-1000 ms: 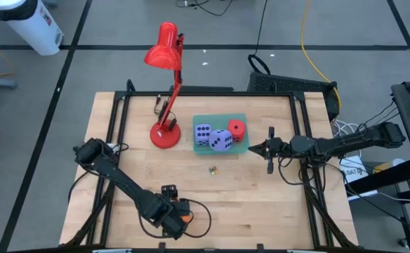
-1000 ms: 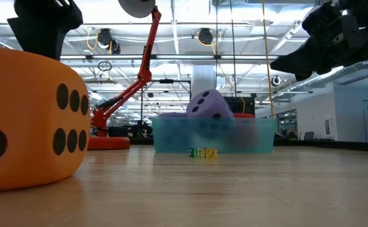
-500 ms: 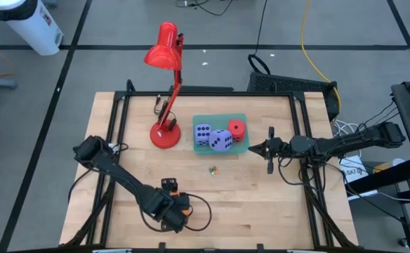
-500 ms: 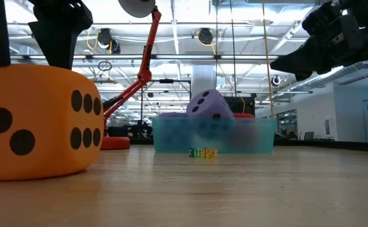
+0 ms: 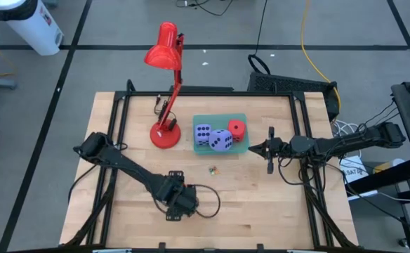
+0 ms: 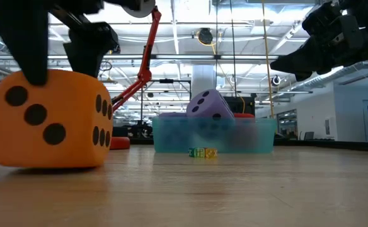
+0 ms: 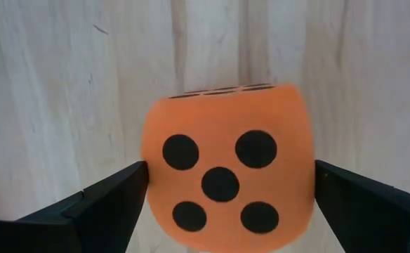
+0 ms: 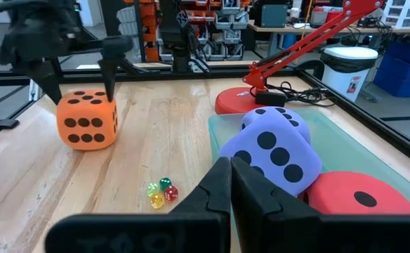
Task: Pick & Place Dice
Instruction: Put the large orange die into the blue bin
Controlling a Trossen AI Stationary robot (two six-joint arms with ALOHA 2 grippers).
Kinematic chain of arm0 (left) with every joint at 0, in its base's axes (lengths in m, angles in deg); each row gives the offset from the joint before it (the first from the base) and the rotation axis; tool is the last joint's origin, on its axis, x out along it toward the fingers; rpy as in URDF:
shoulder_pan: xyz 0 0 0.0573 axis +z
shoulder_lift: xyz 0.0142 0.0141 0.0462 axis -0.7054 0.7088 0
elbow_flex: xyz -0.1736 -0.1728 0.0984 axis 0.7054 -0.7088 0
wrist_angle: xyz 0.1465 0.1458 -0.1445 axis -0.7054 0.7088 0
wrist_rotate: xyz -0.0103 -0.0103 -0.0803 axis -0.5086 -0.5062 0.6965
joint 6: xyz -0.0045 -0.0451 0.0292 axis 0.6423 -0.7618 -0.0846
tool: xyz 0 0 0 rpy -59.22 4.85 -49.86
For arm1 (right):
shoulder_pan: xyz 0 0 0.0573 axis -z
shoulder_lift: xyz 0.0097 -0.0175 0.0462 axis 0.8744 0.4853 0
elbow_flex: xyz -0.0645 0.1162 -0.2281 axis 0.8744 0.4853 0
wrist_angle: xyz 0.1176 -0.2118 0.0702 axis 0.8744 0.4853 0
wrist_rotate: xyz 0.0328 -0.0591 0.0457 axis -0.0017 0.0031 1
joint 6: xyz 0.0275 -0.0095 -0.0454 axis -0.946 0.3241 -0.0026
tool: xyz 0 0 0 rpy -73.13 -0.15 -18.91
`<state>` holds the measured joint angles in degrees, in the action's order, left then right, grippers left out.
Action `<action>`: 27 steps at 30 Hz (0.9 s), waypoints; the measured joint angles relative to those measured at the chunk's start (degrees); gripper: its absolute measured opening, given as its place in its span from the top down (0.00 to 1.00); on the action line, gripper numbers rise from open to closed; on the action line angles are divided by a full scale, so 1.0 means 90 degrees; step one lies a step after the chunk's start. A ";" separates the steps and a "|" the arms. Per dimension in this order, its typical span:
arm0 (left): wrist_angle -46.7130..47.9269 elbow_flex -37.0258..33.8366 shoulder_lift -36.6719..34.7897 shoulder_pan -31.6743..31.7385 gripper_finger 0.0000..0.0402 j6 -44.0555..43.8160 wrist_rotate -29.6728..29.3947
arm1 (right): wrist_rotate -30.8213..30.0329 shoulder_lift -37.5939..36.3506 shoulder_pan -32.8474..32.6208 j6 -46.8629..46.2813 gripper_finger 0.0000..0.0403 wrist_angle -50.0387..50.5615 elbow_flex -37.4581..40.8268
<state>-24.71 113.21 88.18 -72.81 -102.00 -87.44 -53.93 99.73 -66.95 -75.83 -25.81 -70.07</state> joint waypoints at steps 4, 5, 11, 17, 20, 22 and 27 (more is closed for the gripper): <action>-0.0390 -0.0429 -0.0035 0.0274 0.00 0.0003 0.0382 | 0.0001 -0.0002 0.0000 0.0005 1.00 0.0038 0.0000; -0.0493 -0.0504 -0.0040 0.0316 0.00 0.0032 0.0417 | 0.0001 0.0000 0.0000 0.0005 1.00 0.0040 0.0000; -0.0987 -0.0773 -0.0052 0.0346 0.00 0.0280 0.0418 | 0.0001 -0.0002 0.0000 0.0005 1.00 0.0035 0.0000; -0.1542 -0.1198 -0.0055 0.0439 0.00 0.0260 0.0846 | 0.0001 -0.0002 0.0000 0.0005 1.00 0.0038 0.0000; -0.2039 -0.1575 -0.0091 0.0465 0.00 0.0152 0.1079 | 0.0001 -0.0002 0.0000 -0.0005 1.00 0.0038 0.0000; -0.2172 -0.1690 -0.0093 0.0423 0.00 0.0094 0.1054 | 0.0001 -0.0002 0.0000 -0.0004 1.00 0.0038 0.0000; -0.2325 -0.1737 -0.0091 0.0381 0.00 0.0064 0.0983 | 0.0001 0.0000 0.0000 0.0048 1.00 0.0028 0.0000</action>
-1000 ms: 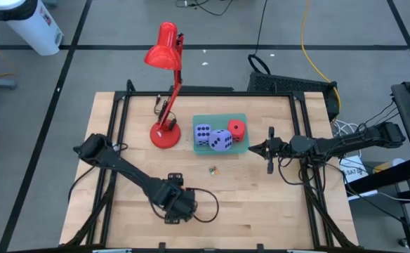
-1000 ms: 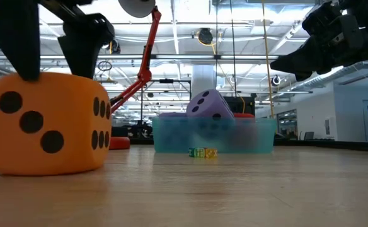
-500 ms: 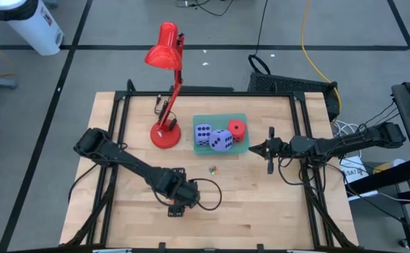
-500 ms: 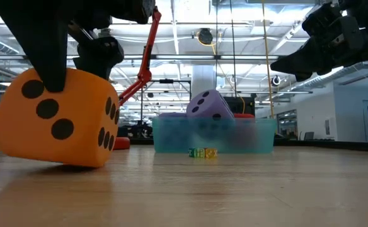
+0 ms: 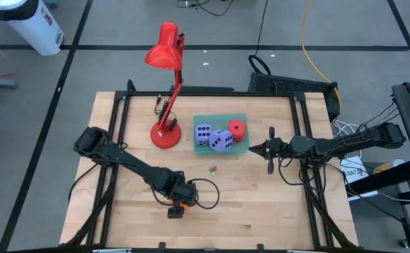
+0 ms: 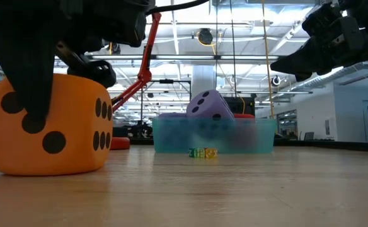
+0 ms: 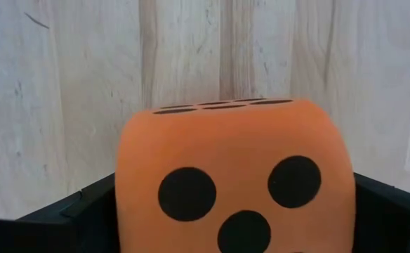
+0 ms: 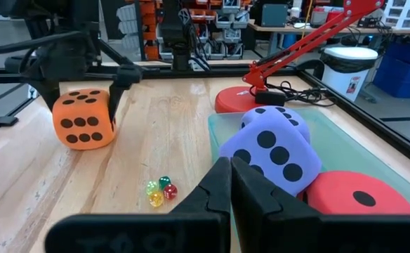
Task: Pick & Place Dice
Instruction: Put the large orange die into the blue bin
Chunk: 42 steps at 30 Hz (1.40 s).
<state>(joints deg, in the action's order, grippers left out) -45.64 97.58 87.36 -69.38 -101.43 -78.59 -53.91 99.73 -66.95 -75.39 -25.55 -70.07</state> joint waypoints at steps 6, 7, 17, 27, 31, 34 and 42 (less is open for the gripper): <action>-0.0082 -0.0046 0.0002 -0.0027 0.00 -0.0073 -0.0149 | 0.0000 0.0000 0.0000 -0.0058 1.00 -0.0008 0.0000; -0.0084 -0.0046 0.0004 -0.0048 0.00 -0.0114 -0.0176 | 0.0000 0.0000 0.0000 -0.0058 1.00 -0.0013 0.0000; -0.0121 -0.0058 0.0027 -0.0336 0.04 -0.0514 -0.0684 | 0.0000 0.0000 0.0000 -0.0044 1.00 -0.0047 0.0000; -0.0105 -0.0151 -0.0546 -0.0613 0.10 -0.0281 -0.1197 | -0.0002 0.0000 0.0000 -0.0097 1.00 -0.0152 0.0000; -0.0094 -0.0144 -0.1235 -0.0631 0.07 0.0117 -0.1919 | -0.0002 0.0000 0.0000 -0.0044 1.00 -0.0190 0.0000; -0.0181 -0.0124 -0.1708 -0.0666 0.04 0.0495 -0.2761 | -0.0002 -0.0001 0.0000 0.0005 1.00 -0.0190 0.0000; -0.0922 -0.0124 -0.2380 -0.0852 0.10 0.2403 -0.4239 | -0.0002 -0.0002 0.0000 0.0005 1.00 -0.0185 0.0000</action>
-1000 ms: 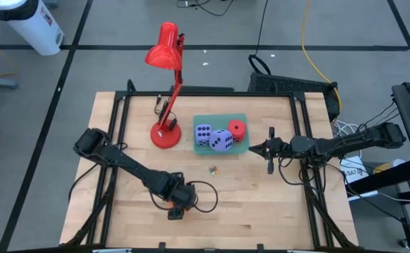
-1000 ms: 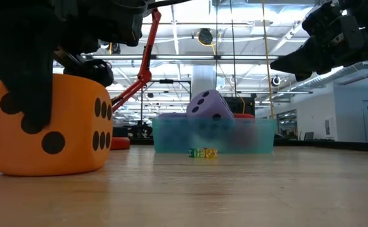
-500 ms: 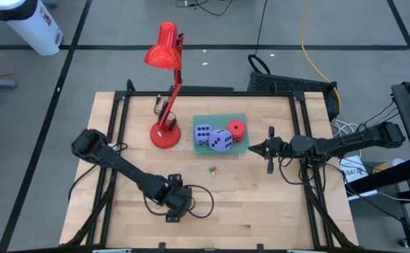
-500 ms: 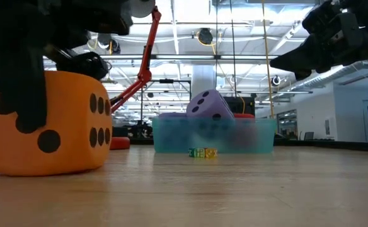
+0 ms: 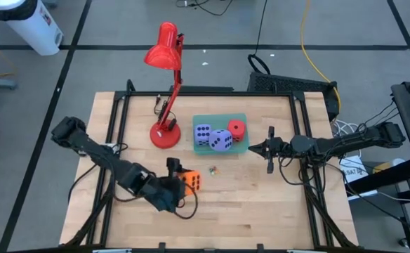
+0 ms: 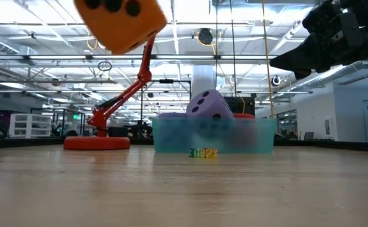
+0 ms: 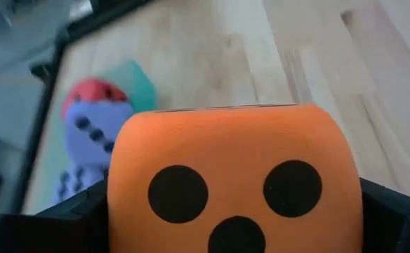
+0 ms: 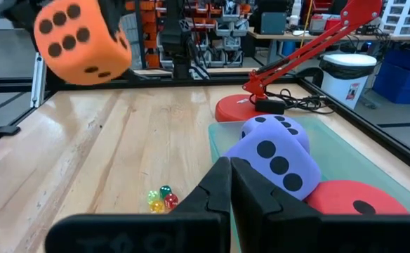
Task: Pick & Place Dice
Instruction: Put the large orange die into the blue bin
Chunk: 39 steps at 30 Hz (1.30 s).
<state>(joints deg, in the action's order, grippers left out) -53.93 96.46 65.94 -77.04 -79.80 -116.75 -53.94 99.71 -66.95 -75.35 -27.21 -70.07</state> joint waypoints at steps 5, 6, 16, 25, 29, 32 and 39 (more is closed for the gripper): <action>-0.0644 0.0002 -0.0321 0.0180 0.05 0.1003 0.0171 | 0.0000 0.0002 0.0000 0.0000 1.00 0.0000 0.0000; -0.0777 0.0002 -0.0377 0.0258 0.04 0.1157 0.0280 | 0.0000 0.0000 0.0000 0.0002 1.00 0.0000 0.0000; -0.2040 0.0010 -0.1072 0.1705 0.09 0.1955 0.0764 | 0.0000 0.0000 0.0000 0.0000 1.00 0.0002 0.0000; -0.2647 -0.0435 -0.0889 0.3229 0.04 0.1825 0.2482 | 0.0000 0.0002 0.0000 0.0121 1.00 0.0002 0.0000; -0.2940 -0.1078 -0.0675 0.3724 0.07 0.1655 0.2598 | -0.0001 0.0005 0.0000 0.0121 1.00 -0.0040 0.0000; -0.3278 -0.1506 -0.0456 0.4070 0.08 0.1454 0.2613 | -0.0012 0.0093 0.0000 0.0217 1.00 -0.0270 0.0000; -0.3656 -0.1751 0.0116 0.4412 0.03 0.1287 0.2958 | 0.0159 0.0858 0.0006 0.0542 1.00 -0.1399 -0.0006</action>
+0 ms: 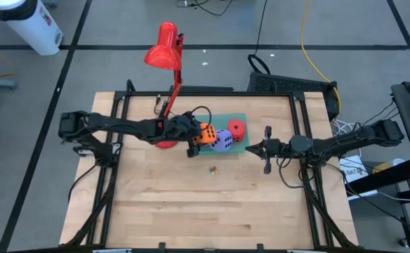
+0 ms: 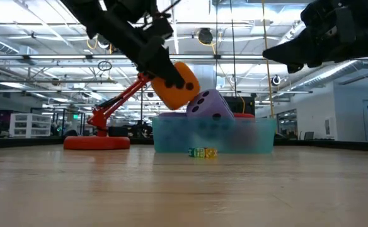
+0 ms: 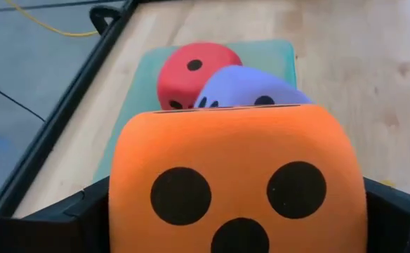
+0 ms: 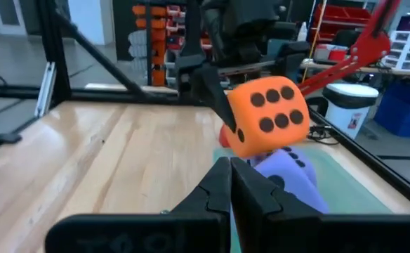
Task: Pick & Place Dice
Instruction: Put the large orange die into the blue bin
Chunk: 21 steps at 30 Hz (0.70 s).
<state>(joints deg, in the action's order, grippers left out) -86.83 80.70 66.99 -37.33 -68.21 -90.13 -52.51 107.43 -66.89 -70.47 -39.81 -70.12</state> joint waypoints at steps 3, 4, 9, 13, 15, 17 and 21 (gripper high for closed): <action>-0.0053 0.0014 0.0161 -0.0004 0.03 0.0004 -0.0003 | -0.0001 0.0402 0.0024 0.0092 1.00 -0.0204 -0.0109; -0.0058 0.0016 0.0191 -0.0013 0.03 -0.0002 -0.0007 | 0.0001 0.0513 0.0038 0.0104 1.00 -0.0204 -0.0167; 0.0181 0.0020 0.0275 -0.0162 0.02 -0.0158 -0.0136 | 0.0007 0.1240 0.0038 0.0138 1.00 -0.0176 -0.0636; 0.0406 0.0031 0.0273 -0.0406 0.02 -0.0207 -0.0538 | 0.0003 0.1947 0.0040 0.0298 1.00 -0.0151 -0.1084; 0.0483 0.0028 0.0273 -0.0575 0.02 -0.0168 -0.0828 | -0.0021 0.2255 0.0040 0.0384 1.00 -0.0165 -0.1324; 0.0559 0.0027 0.0275 -0.0719 0.02 -0.0103 -0.1065 | -0.0006 0.2503 0.0040 0.0467 1.00 -0.0172 -0.1524; 0.0675 0.0027 0.0277 -0.0833 0.02 -0.0099 -0.1226 | 0.0004 0.2858 0.0040 0.0503 1.00 -0.0147 -0.1845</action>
<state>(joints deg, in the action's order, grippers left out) -80.76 80.94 69.48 -44.83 -69.10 -101.16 -52.47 133.15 -66.53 -65.94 -41.12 -86.73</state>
